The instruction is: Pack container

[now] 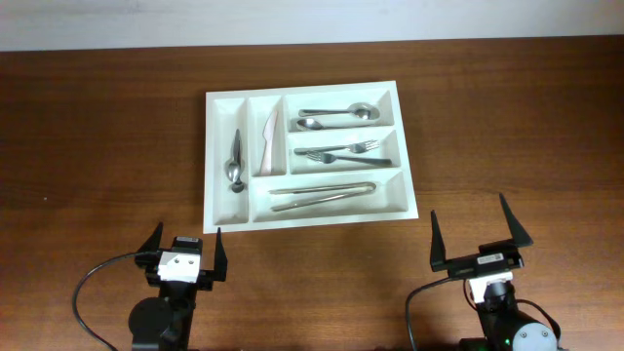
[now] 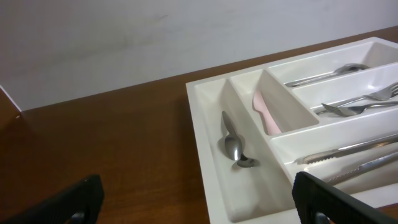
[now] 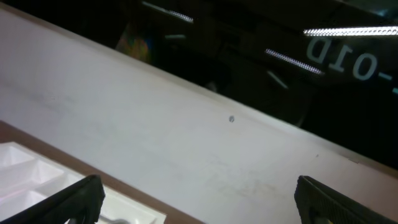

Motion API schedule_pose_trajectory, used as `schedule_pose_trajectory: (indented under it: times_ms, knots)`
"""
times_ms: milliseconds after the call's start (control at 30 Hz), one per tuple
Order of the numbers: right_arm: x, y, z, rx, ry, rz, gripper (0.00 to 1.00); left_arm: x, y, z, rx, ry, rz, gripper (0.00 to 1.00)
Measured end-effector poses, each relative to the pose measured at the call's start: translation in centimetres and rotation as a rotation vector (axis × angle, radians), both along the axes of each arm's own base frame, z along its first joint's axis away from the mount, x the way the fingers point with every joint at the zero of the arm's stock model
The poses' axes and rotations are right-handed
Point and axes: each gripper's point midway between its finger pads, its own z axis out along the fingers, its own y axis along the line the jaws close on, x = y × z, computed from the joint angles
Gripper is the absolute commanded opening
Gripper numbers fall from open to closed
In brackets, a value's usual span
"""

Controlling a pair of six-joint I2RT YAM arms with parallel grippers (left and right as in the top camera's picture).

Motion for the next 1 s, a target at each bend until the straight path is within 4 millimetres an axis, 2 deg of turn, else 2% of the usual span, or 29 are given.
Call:
schedule_pose_trajectory:
  times_ms: [400, 667, 1000]
  knots:
    - [1.8, 0.0, -7.7, 0.003, 0.331, 0.0, 0.99, 0.0, 0.0, 0.0, 0.0, 0.0, 0.0, 0.99]
    - [1.8, 0.0, -10.4, 0.004, 0.442, 0.0, 0.99, 0.0, 0.0, 0.0, 0.0, 0.0, 0.0, 0.99]
    - [1.8, 0.0, -10.4, 0.004, 0.441, -0.001, 0.99, 0.0, 0.0, 0.0, 0.0, 0.0, 0.0, 0.99]
